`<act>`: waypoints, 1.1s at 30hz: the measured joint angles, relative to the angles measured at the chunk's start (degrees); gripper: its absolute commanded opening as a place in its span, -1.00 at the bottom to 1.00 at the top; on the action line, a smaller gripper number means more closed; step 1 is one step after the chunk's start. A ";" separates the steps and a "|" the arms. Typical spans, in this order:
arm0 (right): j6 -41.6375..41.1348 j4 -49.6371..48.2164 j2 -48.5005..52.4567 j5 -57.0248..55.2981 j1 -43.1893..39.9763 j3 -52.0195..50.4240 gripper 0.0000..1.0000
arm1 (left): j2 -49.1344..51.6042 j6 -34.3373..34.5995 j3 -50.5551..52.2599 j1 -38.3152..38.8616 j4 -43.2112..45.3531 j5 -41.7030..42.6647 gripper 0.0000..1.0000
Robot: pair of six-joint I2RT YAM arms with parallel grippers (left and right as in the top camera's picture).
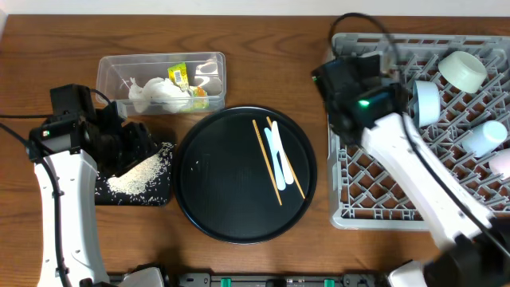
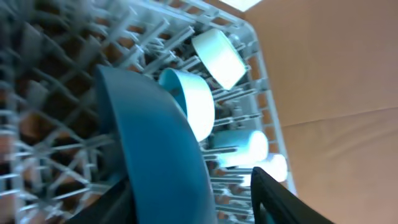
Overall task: Sort waste into correct bins and load items into the dishwasher rack
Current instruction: 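Lower the blue bowl upright into the rack and release it, then move the right gripper to the chopsticks on the round tray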
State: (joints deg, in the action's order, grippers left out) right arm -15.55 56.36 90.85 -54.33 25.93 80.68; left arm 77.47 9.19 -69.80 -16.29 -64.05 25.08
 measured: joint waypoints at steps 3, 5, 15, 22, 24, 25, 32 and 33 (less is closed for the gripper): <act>-0.22 -1.33 -4.72 3.96 0.02 -0.02 0.15 | 0.00 -0.02 0.00 0.00 0.02 -0.02 0.15; -0.39 -1.38 -8.00 6.25 -0.44 -0.02 0.15 | 0.00 0.00 0.00 0.00 0.09 -0.02 0.15; -0.59 0.13 -12.61 12.26 -2.12 -0.02 0.18 | 0.00 -0.02 0.00 0.00 0.22 0.00 0.15; -0.61 -0.04 -12.61 20.20 -2.58 -0.02 0.21 | 0.00 -0.02 0.00 0.00 0.44 -0.02 0.15; -0.59 -0.31 -12.59 24.37 -2.58 -0.02 0.18 | 0.00 -0.02 0.00 0.00 0.72 -0.02 0.15; -0.55 -0.44 -12.59 26.71 -2.58 -0.02 0.19 | 0.00 -0.02 0.00 0.00 0.81 -0.02 0.15; 0.46 -0.83 -9.84 44.54 -0.96 -0.02 0.20 | 0.00 0.00 0.00 0.00 0.87 -0.79 0.15; 0.59 -0.79 -8.79 46.31 -0.02 -0.02 0.20 | 0.00 0.00 0.00 0.00 0.90 -0.92 0.15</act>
State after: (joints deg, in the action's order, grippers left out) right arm -14.96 55.57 82.06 -8.01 25.91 80.66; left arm 77.47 9.19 -69.80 -16.29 -63.16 24.16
